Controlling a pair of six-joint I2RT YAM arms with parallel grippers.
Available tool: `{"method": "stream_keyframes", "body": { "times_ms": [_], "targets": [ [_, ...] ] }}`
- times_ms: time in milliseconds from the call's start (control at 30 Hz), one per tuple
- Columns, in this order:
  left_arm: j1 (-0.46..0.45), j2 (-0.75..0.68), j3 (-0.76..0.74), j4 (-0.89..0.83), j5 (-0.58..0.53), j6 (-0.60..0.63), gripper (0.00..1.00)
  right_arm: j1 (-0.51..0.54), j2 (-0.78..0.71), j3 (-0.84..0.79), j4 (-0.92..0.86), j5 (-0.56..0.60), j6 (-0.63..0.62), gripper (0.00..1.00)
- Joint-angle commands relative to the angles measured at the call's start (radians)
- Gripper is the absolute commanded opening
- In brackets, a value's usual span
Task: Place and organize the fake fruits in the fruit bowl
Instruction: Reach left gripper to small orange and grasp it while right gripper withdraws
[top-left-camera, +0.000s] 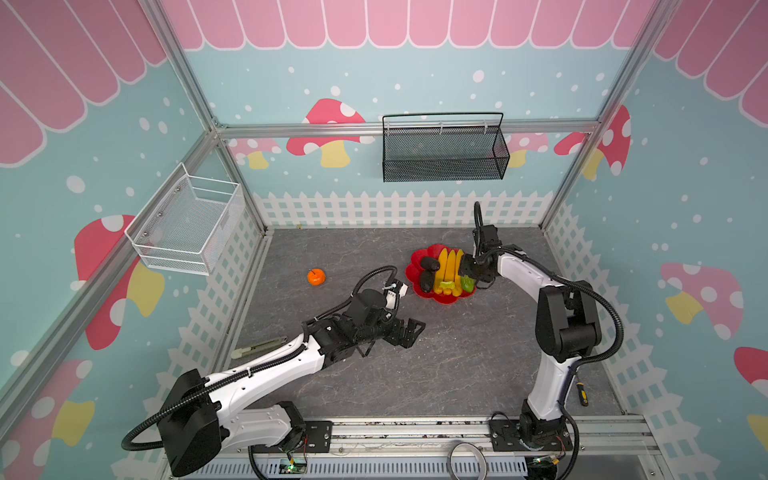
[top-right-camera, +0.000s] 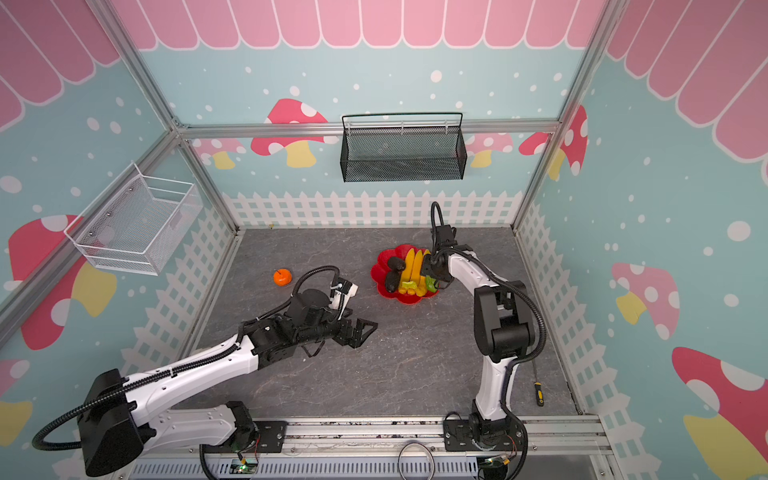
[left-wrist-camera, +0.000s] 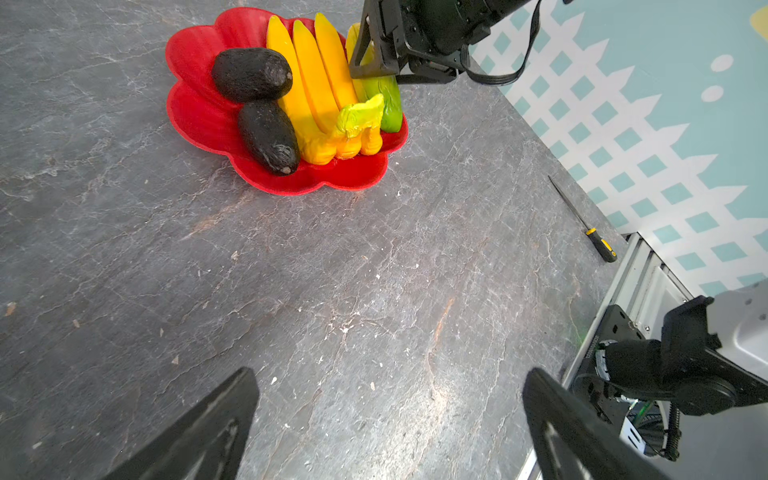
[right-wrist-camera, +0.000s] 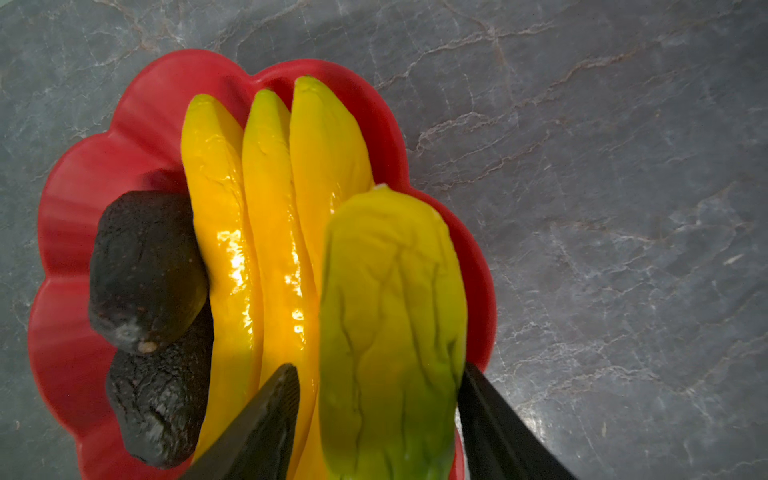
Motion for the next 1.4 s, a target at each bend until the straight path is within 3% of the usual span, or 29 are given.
{"method": "stream_keyframes", "body": {
  "times_ms": [0,133,233,400,533,633,767,967,1367],
  "targets": [
    [-0.001,-0.014,-0.003,-0.015,-0.029,0.016,0.99,0.000,0.002,0.046,-0.038,0.021,0.000,0.68],
    [0.030,-0.042,0.019,-0.063,-0.140,0.017,1.00,0.000,-0.016,0.050,-0.041,0.040,-0.019,0.91],
    [0.114,-0.047,0.045,-0.128,-0.199,-0.018,0.99,0.000,-0.083,0.047,-0.036,0.062,-0.036,0.93],
    [0.360,0.011,0.068,-0.215,-0.223,-0.076,0.98,0.035,-0.260,-0.055,0.092,0.008,-0.177,0.95],
    [0.486,0.121,0.108,-0.234,-0.355,-0.051,0.97,0.147,-0.423,-0.205,0.270,-0.215,-0.264,1.00],
    [0.558,0.201,0.150,-0.232,-0.410,-0.048,0.97,0.292,-0.495,-0.305,0.385,-0.271,-0.246,0.99],
    [0.655,0.339,0.246,-0.223,-0.384,-0.030,0.97,0.477,-0.532,-0.416,0.476,-0.260,-0.190,0.99],
    [0.722,0.526,0.391,-0.228,-0.316,-0.029,0.97,0.623,-0.521,-0.498,0.554,-0.241,-0.130,1.00],
    [0.784,0.762,0.579,-0.263,-0.340,-0.020,0.97,0.649,-0.447,-0.466,0.537,-0.258,-0.150,1.00]
  ]
}}
